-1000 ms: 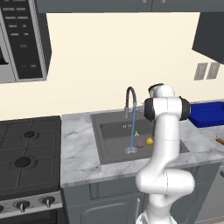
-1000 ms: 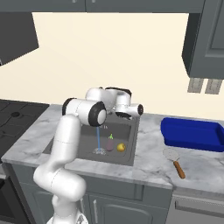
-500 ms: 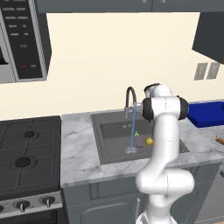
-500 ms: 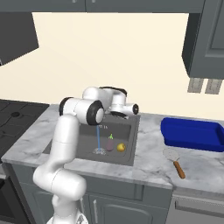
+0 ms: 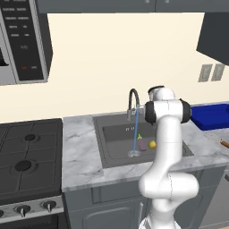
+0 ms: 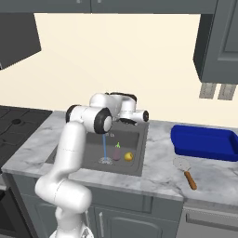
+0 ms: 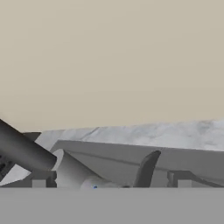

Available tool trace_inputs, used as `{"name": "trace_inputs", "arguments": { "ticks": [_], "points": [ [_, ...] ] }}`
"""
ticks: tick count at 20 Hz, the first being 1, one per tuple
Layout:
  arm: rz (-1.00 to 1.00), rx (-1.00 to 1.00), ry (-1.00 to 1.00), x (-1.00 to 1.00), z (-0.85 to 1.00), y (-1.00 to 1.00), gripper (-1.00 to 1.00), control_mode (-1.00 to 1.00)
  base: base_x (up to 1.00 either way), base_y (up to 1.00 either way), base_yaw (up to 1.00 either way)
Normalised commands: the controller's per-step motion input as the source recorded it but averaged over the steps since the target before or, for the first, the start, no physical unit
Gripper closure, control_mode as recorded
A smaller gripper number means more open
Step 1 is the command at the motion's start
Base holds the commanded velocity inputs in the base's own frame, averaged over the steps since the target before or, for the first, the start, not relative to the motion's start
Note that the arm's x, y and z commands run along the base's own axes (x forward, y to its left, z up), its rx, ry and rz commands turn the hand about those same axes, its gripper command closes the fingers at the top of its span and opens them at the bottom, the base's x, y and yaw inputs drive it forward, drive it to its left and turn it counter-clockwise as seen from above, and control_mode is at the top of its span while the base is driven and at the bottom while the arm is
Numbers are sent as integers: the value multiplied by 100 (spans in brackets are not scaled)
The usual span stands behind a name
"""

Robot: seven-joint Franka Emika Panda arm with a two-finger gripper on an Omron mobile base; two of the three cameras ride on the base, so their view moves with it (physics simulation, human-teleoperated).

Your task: Pick up all produce items and place them in the sink. Turn on the sink faucet to wash them. Then turn the sink off and put them in the tray.

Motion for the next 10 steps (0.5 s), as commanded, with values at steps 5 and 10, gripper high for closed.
{"name": "trace_inputs", "arguments": {
  "ticks": [5, 10],
  "points": [
    [18, 9, -5, 17, 0, 0, -100, -100, 0, 0, 0],
    [23, 10, -2, 1, 0, 4, -100, -100, 0, 0, 0]
  ]
}}
